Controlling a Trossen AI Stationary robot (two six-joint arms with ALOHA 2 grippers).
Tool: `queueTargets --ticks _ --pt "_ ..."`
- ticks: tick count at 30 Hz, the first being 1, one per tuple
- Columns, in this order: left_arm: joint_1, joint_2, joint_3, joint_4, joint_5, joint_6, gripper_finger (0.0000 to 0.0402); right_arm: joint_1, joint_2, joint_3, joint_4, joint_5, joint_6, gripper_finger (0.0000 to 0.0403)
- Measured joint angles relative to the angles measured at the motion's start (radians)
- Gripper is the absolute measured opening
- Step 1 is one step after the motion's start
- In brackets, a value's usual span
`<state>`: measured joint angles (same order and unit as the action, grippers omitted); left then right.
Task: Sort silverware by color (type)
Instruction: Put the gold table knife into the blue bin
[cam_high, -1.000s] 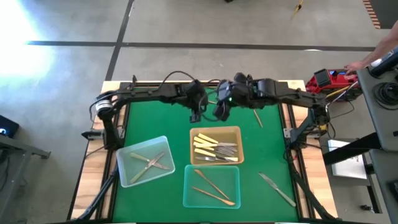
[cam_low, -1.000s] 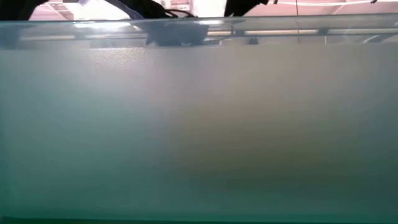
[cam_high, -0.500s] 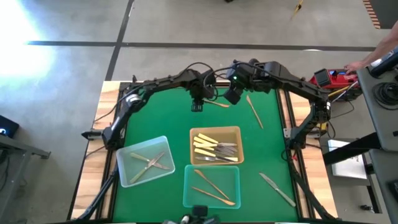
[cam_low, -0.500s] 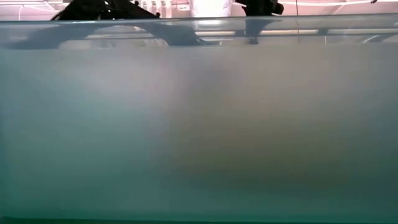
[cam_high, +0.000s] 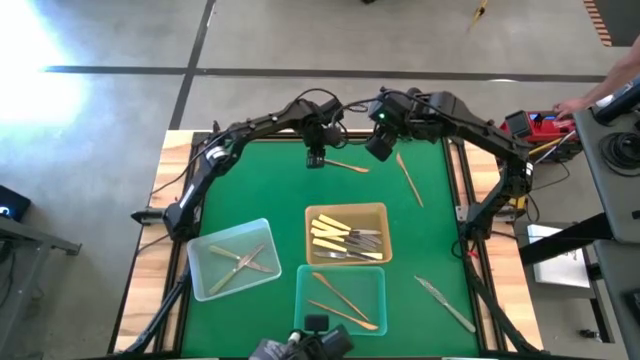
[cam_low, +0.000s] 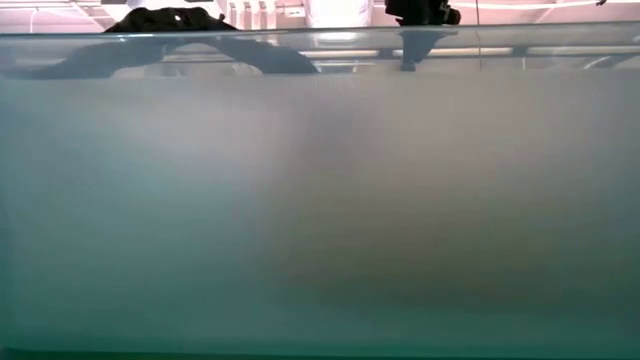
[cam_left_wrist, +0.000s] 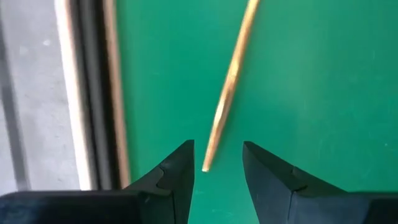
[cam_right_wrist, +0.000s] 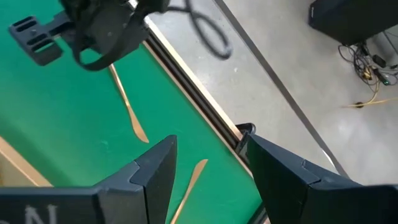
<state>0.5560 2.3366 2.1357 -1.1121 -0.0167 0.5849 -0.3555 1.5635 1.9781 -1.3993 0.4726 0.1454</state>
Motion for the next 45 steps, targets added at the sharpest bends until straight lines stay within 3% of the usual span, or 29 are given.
queueTargets --ticks 30,45 --pt "-0.013 0.021 -0.16 0.214 0.026 -0.094 0.0119 -0.025 0.0 0.0 0.02 0.0 -0.055 0.0189" --pt "-0.006 0.197 0.186 -0.05 0.052 -0.234 0.0119 -0.025 -0.002 0.0 0.017 -0.002 -0.094 0.0189"
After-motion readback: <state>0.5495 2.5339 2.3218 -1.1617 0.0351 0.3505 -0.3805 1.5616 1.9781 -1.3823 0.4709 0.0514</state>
